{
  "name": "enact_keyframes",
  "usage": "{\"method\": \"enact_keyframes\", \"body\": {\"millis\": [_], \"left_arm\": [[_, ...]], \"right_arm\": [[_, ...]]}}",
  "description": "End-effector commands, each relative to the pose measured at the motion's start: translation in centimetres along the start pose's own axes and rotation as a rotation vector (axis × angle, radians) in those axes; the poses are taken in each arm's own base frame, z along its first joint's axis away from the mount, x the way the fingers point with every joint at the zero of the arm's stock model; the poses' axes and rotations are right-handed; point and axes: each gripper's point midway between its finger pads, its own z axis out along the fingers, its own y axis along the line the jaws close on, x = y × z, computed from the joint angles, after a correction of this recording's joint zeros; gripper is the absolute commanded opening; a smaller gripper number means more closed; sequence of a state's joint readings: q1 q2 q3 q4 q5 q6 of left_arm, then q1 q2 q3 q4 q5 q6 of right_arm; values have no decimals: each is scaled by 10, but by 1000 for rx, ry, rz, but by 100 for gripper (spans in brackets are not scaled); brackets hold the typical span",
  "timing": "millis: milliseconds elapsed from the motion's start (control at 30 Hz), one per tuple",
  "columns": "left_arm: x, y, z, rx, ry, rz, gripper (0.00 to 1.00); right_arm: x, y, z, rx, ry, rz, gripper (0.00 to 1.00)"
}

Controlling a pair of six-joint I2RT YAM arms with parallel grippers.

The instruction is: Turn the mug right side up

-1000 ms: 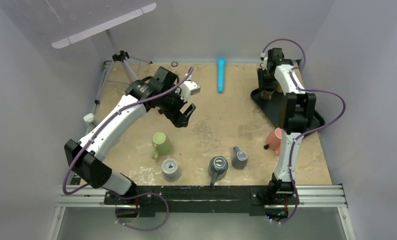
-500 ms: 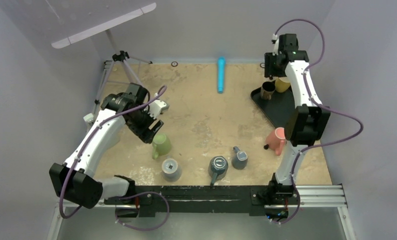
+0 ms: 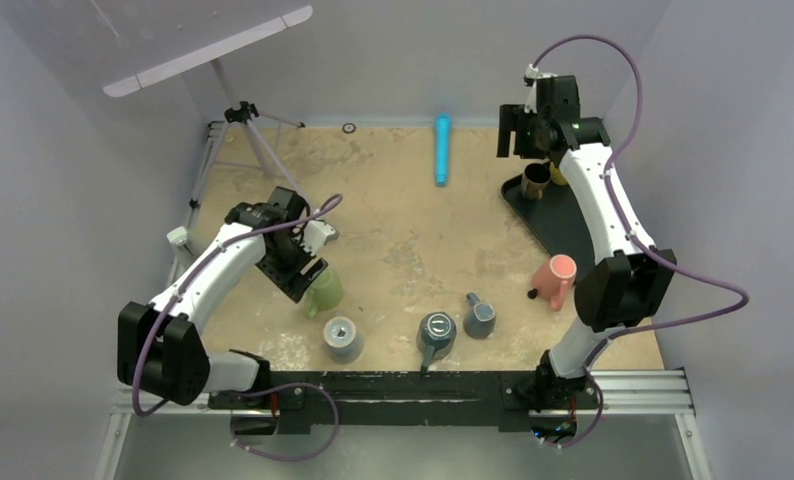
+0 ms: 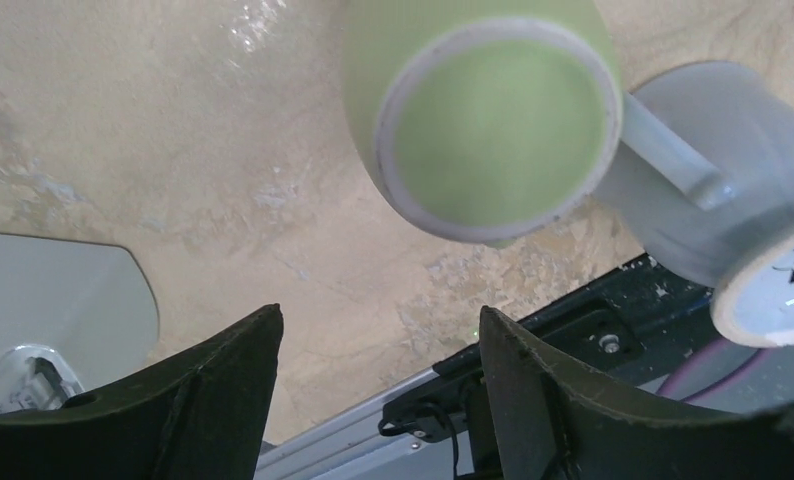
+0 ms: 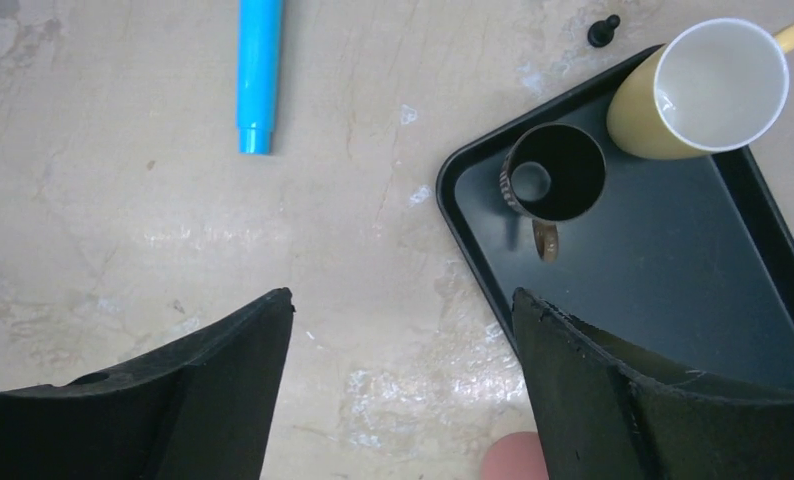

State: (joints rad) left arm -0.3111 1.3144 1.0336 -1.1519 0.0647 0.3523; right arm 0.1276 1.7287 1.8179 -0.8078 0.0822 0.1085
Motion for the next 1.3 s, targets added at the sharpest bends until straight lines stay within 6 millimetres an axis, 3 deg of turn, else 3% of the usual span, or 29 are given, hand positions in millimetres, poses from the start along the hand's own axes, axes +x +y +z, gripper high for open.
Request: {"method": "enact_keyframes", "body": {"millis": [0,167,267,433,833,967,1067,1133,1200,1267], "left_arm": [[-22,9,2,-43,-50,32,76],[-50,3,-28,-39,-165,-59,77],[-55,-11,-36,24,-196,-146,77],[-28,-32,-17,103,-72,-259,76],[-28,-43,2,139,24,-441,62],[-20,-34,12,77,101,-498,62],[-21,-36,17,96,124,-505,60],[-22,-36,23,100,134,-508,52],[-29,-35,27,110,140,-505,44],[-42,-28,26,100,111,-491,43]], "right_arm": [[-21,11,-24,-48,-128,68,86],[-13,11,-33,-56,-142,66,87],[-11,11,-38,-65,-164,61,88],[-1,10,-41,-67,-137,27,88],[14,22,-49,-146,-124,19,88],[15,24,-53,-163,-122,1,88],[14,24,-56,-167,-131,-7,88],[13,24,-58,-169,-140,-9,88],[10,24,-60,-172,-154,-12,88],[9,24,-61,-172,-160,-14,88]]}}
